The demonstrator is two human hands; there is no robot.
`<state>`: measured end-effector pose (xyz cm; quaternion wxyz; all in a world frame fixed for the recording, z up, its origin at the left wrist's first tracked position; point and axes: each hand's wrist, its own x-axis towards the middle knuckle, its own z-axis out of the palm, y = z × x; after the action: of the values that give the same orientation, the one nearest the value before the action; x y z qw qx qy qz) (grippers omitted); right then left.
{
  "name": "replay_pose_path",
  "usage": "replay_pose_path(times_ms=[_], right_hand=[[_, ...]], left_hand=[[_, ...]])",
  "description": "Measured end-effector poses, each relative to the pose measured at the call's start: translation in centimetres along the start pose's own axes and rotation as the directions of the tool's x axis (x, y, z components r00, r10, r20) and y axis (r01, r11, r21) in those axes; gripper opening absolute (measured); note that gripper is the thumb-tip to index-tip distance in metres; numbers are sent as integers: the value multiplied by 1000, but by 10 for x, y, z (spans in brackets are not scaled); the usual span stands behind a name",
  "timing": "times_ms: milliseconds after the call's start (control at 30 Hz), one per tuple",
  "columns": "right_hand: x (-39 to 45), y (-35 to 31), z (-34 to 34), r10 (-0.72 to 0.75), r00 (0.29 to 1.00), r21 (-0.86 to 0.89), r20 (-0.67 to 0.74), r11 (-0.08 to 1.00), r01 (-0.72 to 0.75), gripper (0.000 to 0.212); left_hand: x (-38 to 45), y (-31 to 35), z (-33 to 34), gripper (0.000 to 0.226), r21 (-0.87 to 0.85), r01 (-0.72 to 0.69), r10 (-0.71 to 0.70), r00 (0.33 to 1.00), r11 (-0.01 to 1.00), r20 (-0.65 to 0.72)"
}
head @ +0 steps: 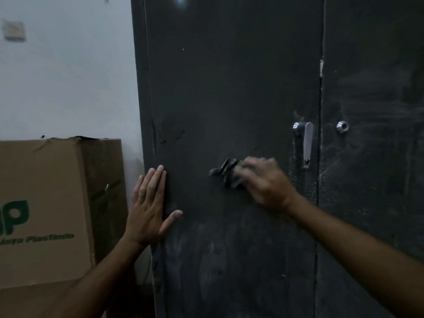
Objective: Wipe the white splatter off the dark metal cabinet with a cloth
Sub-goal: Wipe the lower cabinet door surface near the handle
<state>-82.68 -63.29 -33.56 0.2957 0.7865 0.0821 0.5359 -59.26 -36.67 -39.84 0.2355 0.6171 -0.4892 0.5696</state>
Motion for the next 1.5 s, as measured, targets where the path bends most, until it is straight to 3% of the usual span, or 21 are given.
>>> replay_pose_path(times_ms=[67,133,167,200,233,300,333,400,533,700,833,900,1000,1167,1267,1400,1500], right_hand=[[22,37,-13,294,947,-18,-131,954,-299,45],[54,42,-13,564,784,56,-260,819,-571,41],[62,30,-6,630,723,93,-285,769,-633,40],[58,14,2,642,713,109,-282,760,-641,41],[41,-5,10,605,756,110,-249,794,-598,41],[-16,-38,18,411,905,62,-108,911,-407,43],[-46,-45,15,331,943,35,-33,944,-329,43],[-76,-34,6,306,951,6,32,952,-306,43],[-31,-3,-21,547,837,54,4,836,-546,44],[22,18,-63,636,752,300,-173,761,-575,57],[23,40,-81,744,599,335,-297,668,-664,55],[23,58,-77,788,542,325,-292,615,-718,48],[22,69,-54,817,521,274,-248,575,-771,45],[-17,27,-28,882,427,277,-199,469,-839,49],[-18,30,-35,900,404,254,-164,434,-864,44],[20,56,-40,877,399,189,-268,454,-871,47],[5,46,-31,785,532,125,-316,591,-797,51]], left_hand=[[0,1,0,95,3,2,-2,1000,1000,-2],[0,1,1,95,8,4,-4,1000,1000,5],[-1,0,1,95,12,5,-5,1000,1000,7],[-1,0,2,95,15,7,-7,1000,1000,8],[-1,0,2,94,16,8,-8,1000,1000,8],[-1,-1,1,93,12,6,-6,1000,1000,6],[0,0,2,93,6,3,-3,1000,1000,3],[0,0,1,94,-4,6,-6,1000,1000,-6],[0,1,0,96,-26,16,-16,1000,1000,-7],[-1,-2,3,95,-38,8,-9,1000,999,-10],[-1,-2,3,97,-44,-2,1,1000,999,-21],[-1,-2,3,97,-48,-1,0,1000,999,-24],[-1,-2,4,98,-60,-3,1,1000,998,-20],[-2,-3,5,98,-72,5,-6,1000,997,-12],[-2,-3,5,97,-81,7,-8,1000,997,-8],[-2,-3,6,96,-92,2,-4,1000,996,-17],[-4,-3,7,95,-89,2,-3,1000,996,-14]])
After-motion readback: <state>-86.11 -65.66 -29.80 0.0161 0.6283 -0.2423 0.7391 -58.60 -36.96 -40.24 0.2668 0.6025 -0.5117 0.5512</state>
